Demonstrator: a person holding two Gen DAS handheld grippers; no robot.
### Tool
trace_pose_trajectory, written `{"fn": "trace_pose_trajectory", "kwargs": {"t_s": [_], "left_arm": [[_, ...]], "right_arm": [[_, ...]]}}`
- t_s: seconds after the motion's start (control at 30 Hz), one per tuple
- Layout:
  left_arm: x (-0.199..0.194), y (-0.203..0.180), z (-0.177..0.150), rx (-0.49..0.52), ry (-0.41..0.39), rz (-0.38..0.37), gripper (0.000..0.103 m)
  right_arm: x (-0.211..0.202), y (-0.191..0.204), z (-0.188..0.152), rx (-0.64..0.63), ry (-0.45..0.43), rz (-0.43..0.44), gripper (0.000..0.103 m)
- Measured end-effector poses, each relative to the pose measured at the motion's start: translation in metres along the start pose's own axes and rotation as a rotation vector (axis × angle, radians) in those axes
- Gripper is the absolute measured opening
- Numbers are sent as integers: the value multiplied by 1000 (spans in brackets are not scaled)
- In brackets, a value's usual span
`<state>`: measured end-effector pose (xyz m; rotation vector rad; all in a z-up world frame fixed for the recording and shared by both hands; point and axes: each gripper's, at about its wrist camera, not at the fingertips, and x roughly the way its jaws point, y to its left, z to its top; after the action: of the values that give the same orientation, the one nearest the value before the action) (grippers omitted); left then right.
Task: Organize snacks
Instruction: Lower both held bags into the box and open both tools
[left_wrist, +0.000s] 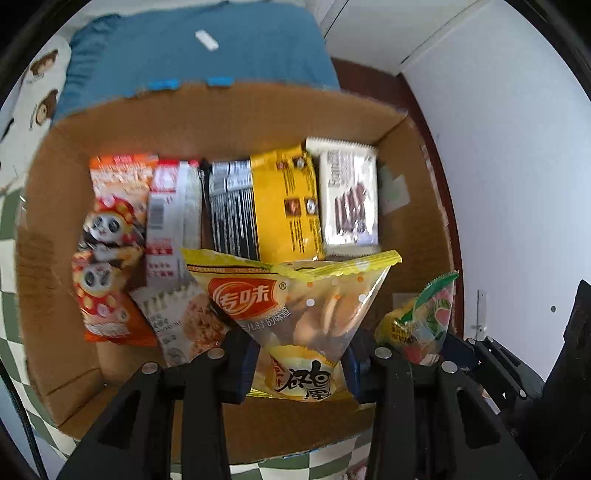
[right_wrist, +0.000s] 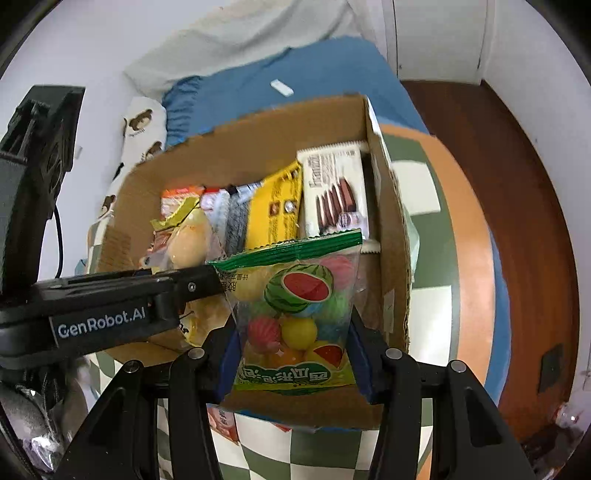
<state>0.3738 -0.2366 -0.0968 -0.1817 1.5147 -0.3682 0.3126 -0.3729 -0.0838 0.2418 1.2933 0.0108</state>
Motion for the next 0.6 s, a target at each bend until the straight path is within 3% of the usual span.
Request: {"fn": "trace_pose_trajectory", "kwargs": {"t_s": [0.1, 0.13, 0.17, 0.33, 0.6], "left_arm": [[9, 4, 1, -19, 19, -11, 42], [11, 6, 2, -23, 19, -18, 53], [11, 7, 3, -20, 16, -16, 69], [7, 10, 5, -6, -8, 29, 92], [-17, 21, -1, -10, -79, 65, 92]], "right_arm": [[13, -7, 0, 37, 37, 9, 66], [14, -9, 1, 45, 35, 19, 68], [14, -9, 2, 45, 33, 19, 77], [17, 3, 1, 28, 44, 4, 91], [11, 16, 3, -18, 12, -84, 97]]}}
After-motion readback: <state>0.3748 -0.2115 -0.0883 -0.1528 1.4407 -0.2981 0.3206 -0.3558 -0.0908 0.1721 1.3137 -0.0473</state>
